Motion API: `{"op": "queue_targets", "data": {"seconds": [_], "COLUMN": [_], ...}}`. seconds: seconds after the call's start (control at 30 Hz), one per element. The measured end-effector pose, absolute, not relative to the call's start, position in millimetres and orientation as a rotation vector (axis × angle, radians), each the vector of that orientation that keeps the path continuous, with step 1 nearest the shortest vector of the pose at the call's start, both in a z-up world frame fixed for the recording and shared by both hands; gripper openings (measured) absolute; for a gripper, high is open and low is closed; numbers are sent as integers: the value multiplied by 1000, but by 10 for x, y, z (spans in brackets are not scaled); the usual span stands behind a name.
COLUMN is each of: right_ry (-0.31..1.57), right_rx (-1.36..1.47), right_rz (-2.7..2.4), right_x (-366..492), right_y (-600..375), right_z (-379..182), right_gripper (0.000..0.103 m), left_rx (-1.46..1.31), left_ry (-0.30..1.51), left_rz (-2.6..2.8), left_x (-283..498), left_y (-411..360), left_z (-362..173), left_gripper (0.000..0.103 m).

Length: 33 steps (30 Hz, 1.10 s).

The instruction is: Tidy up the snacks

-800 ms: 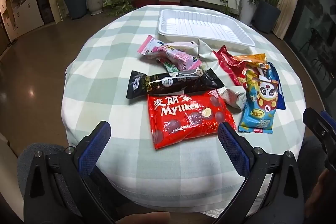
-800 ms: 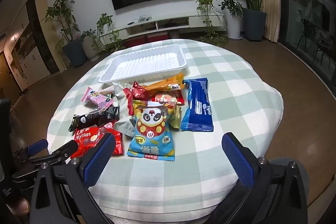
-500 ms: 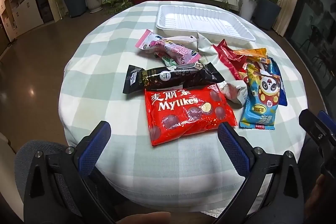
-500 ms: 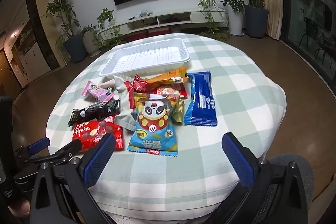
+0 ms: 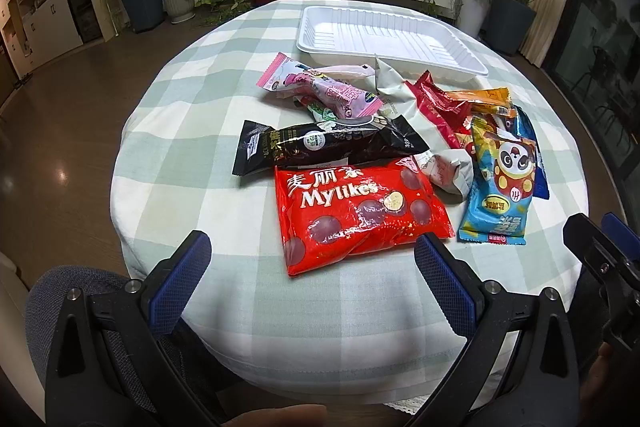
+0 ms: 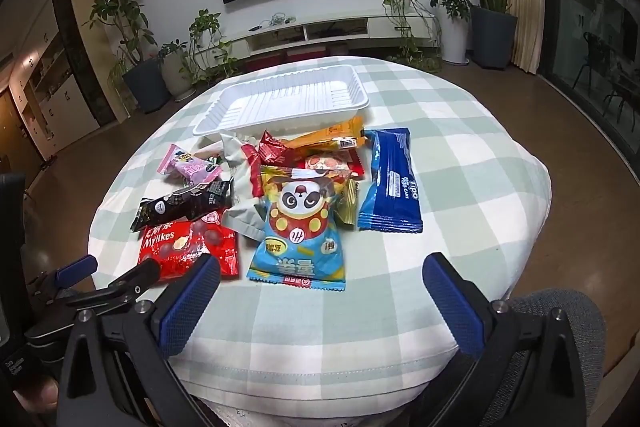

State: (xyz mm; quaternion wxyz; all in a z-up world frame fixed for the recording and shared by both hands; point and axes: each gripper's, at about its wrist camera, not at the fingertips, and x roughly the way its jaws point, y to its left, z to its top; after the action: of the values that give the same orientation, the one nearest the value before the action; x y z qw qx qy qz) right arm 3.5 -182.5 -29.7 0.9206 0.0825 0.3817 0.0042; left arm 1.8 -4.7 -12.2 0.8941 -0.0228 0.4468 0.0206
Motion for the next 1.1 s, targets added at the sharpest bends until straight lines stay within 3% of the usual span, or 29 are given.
{"op": "queue_targets", "data": {"seconds": [1.1], "right_ry": [820], "right_rx": [153], "right_rz": [13], "right_x": [35], "right_y": [-1783], "right_z": [-350], "right_gripper": [103], "left_rx": [-42], "left_ry": [935], "left_rz": [42], "left_x": [25], "left_y": [-60], "left_z": [-171], "left_gripper": [103]}}
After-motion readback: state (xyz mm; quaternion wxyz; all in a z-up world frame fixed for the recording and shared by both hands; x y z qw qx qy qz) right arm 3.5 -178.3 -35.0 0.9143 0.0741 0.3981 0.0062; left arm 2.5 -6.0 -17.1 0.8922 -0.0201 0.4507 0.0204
